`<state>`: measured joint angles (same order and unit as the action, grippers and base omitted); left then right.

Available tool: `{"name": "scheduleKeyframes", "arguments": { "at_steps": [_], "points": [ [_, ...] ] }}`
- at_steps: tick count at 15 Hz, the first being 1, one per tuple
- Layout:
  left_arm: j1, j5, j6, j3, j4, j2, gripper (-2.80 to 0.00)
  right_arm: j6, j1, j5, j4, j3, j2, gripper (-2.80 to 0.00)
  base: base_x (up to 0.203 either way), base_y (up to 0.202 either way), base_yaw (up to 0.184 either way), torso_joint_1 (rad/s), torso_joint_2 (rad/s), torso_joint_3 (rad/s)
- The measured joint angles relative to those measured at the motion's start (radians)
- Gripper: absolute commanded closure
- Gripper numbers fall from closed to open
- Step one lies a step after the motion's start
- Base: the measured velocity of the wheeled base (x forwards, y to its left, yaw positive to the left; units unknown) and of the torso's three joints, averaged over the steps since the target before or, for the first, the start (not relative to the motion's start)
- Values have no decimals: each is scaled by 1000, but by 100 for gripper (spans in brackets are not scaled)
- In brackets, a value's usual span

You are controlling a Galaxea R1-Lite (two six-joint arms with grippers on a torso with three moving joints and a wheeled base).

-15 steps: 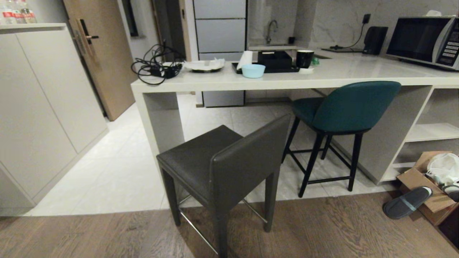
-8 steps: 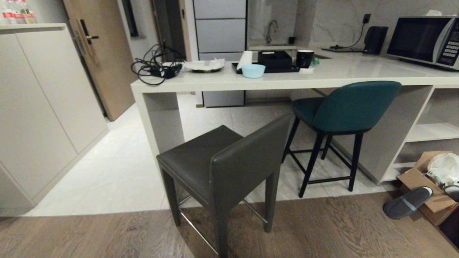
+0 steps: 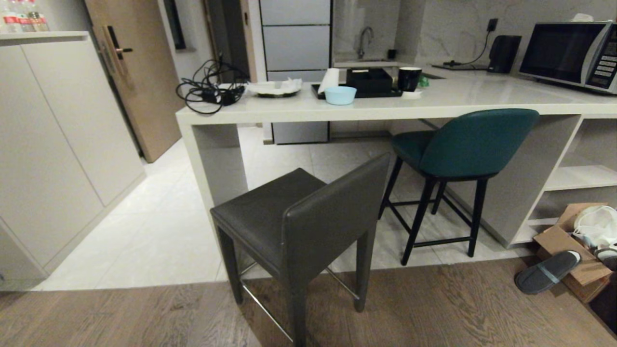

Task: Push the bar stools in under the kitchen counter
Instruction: Push the gray chair back under the dining table

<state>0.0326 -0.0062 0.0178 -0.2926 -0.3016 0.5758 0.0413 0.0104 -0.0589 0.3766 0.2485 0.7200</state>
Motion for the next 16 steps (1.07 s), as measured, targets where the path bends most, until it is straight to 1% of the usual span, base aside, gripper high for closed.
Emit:
{"name": "scheduleKeyframes", "arguments": {
  "at_steps": [1,2,3,4,6,7,8,9,10,11,12,13,15,16],
  "points": [
    [-2,11,-25,-15,-50,83,0,-1,1,6,97,36,129,0,0,0,0,0,0,0],
    [-17,41,-56,-30,-109,176,0,-3,2,12,201,81,272,0,0,0,0,0,0,0],
    [-55,92,-77,-41,-173,262,0,-4,2,18,299,132,407,0,0,0,0,0,0,0],
    [-122,158,-92,-49,-237,337,0,-5,3,21,380,186,529,0,0,0,0,0,0,0],
    [-350,347,-113,-62,-371,496,0,-5,3,29,531,326,779,0,0,0,0,0,0,0],
    [-443,443,-131,-75,-420,577,0,-2,3,31,588,398,881,0,0,0,0,0,0,0],
    [-515,542,-158,-98,-459,665,0,5,2,31,642,478,985,0,0,0,0,0,0,0],
    [-570,640,-193,-127,-489,752,0,19,2,28,686,565,1085,0,0,0,0,0,0,0],
    [-626,722,-231,-153,-510,825,0,37,2,17,719,651,1179,0,0,0,0,0,0,0],
    [-679,779,-262,-173,-521,881,0,57,2,-4,741,731,1260,0,0,0,0,0,0,0],
    [-732,814,-292,-194,-529,933,0,84,1,-37,751,807,1338,0,0,0,0,0,0,0],
    [-778,826,-322,-212,-531,982,0,115,0,-86,759,872,1405,0,0,0,0,0,0,0],
    [-859,844,-373,-248,-534,1082,0,168,-7,-220,763,999,1523,0,0,0,0,0,0,0],
    [-889,856,-389,-260,-535,1125,0,178,-11,-274,758,1064,1573,0,0,0,0,0,0,0]
  ]
}}
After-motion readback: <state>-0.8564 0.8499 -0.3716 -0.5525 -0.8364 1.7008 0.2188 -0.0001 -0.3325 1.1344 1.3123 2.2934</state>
